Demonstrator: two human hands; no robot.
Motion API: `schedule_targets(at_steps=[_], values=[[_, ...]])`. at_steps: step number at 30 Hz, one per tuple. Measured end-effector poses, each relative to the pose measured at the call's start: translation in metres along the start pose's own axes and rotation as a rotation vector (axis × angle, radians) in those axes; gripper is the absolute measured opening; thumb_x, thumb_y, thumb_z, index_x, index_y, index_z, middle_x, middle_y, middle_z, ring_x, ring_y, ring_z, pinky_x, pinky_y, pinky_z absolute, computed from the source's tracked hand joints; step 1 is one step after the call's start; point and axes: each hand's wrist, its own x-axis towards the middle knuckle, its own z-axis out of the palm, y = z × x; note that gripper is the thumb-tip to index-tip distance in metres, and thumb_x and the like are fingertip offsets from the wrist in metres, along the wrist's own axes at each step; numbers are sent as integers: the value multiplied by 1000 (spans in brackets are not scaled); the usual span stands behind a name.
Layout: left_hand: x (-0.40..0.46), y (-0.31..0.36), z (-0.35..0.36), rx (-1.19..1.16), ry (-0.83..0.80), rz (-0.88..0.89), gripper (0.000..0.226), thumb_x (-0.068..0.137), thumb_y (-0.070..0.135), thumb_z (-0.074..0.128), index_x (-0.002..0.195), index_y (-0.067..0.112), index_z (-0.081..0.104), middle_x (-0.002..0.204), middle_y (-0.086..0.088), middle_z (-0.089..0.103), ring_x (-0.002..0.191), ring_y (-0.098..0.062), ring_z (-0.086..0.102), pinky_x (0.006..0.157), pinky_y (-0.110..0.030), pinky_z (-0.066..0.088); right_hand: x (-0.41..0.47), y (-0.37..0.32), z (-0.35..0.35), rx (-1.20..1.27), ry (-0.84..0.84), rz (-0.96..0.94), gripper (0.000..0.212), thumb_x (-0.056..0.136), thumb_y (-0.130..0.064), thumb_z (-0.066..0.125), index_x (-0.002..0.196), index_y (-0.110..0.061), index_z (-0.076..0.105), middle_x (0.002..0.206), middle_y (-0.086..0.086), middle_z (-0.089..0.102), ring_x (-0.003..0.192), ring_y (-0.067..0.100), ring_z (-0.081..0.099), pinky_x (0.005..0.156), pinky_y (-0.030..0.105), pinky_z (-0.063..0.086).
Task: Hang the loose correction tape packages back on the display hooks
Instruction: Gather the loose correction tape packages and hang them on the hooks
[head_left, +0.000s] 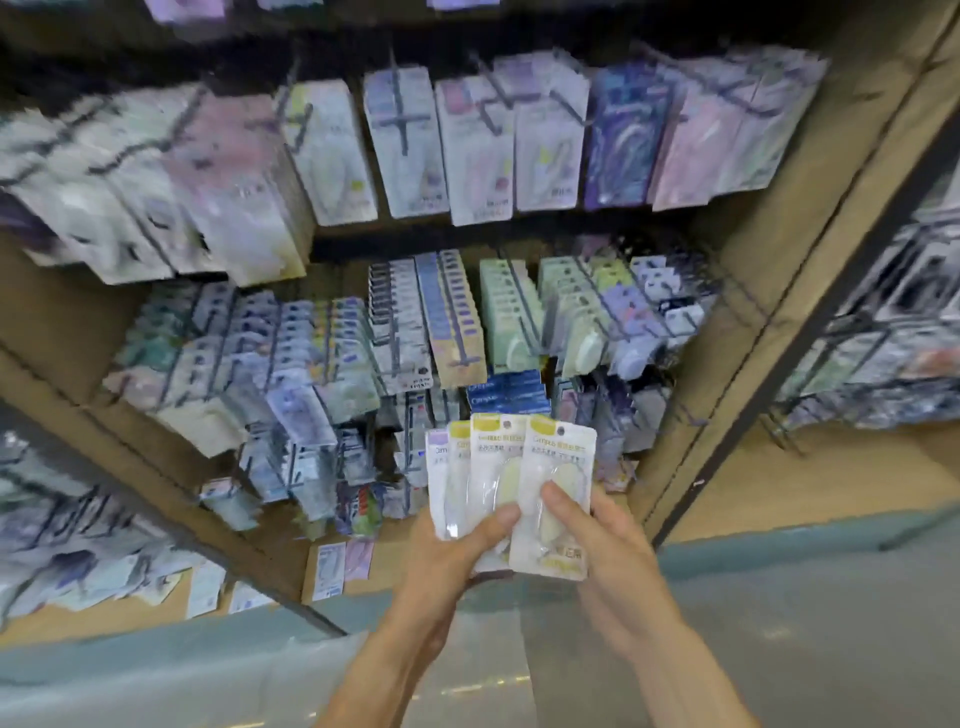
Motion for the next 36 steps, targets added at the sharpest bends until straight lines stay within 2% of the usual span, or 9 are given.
schedule_targets(at_steps=[3, 9, 15, 17, 20, 23, 29, 33, 36], values=[[-27, 64, 16, -29, 9, 84, 61, 72, 35, 95, 126, 22, 71, 116, -6, 80, 106, -28, 77, 87, -52, 62, -33, -56, 28, -11, -59, -87, 42, 87, -26, 71, 127, -13, 70, 121, 14, 75, 113, 36, 71, 104, 60, 50], [-56, 132, 36, -55, -3, 175, 67, 72, 29, 94, 132, 20, 67, 119, -8, 79, 110, -31, 75, 97, -54, 58, -66, -113, 56, -23, -98, -228, 38, 86, -27, 73, 122, -17, 73, 119, 10, 76, 110, 33, 72, 102, 60, 52], [-70, 157, 54, -125, -10, 194, 68, 64, 24, 88, 128, 18, 68, 110, -9, 81, 95, -31, 79, 63, -39, 63, -82, -137, 67, 16, -89, -299, 34, 81, -23, 77, 114, -12, 77, 112, 14, 77, 105, 35, 74, 102, 59, 52], [-73, 161, 57, -156, -12, 183, 64, 66, 22, 88, 128, 19, 69, 109, -9, 81, 93, -32, 79, 59, -37, 62, -86, -143, 69, 15, -88, -312, 35, 81, -24, 77, 113, -12, 77, 112, 13, 78, 105, 34, 74, 102, 58, 53], [-73, 164, 63, -162, -23, 193, 63, 71, 20, 87, 131, 17, 67, 113, -10, 80, 99, -35, 78, 67, -41, 64, -92, -148, 67, 4, -80, -322, 30, 86, -22, 75, 115, -14, 77, 111, 10, 78, 104, 31, 75, 99, 57, 55], [-74, 164, 68, -155, -49, 228, 61, 73, 19, 83, 131, 18, 66, 113, -10, 80, 99, -33, 79, 68, -39, 64, -97, -151, 62, -9, -76, -333, 30, 86, -24, 76, 115, -18, 76, 111, 8, 79, 103, 30, 75, 97, 56, 56], [-69, 160, 73, -153, -62, 228, 67, 71, 22, 85, 134, 21, 64, 116, -9, 79, 102, -33, 78, 77, -45, 64, -97, -154, 52, 16, -26, -376, 30, 88, -22, 74, 117, -20, 74, 111, 7, 78, 104, 29, 75, 97, 56, 56], [-67, 156, 66, -179, -17, 214, 67, 71, 21, 86, 134, 22, 65, 116, -9, 79, 103, -33, 77, 84, -48, 63, -90, -149, 50, 23, -6, -359, 25, 92, -20, 71, 117, -22, 74, 112, 6, 78, 105, 29, 74, 98, 57, 55], [-68, 152, 49, -206, 54, 205, 67, 69, 22, 87, 133, 21, 66, 115, -10, 79, 103, -34, 77, 81, -47, 62, -80, -142, 56, 29, -13, -303, 25, 98, -11, 63, 112, -26, 77, 114, 6, 77, 109, 33, 71, 100, 61, 53]])
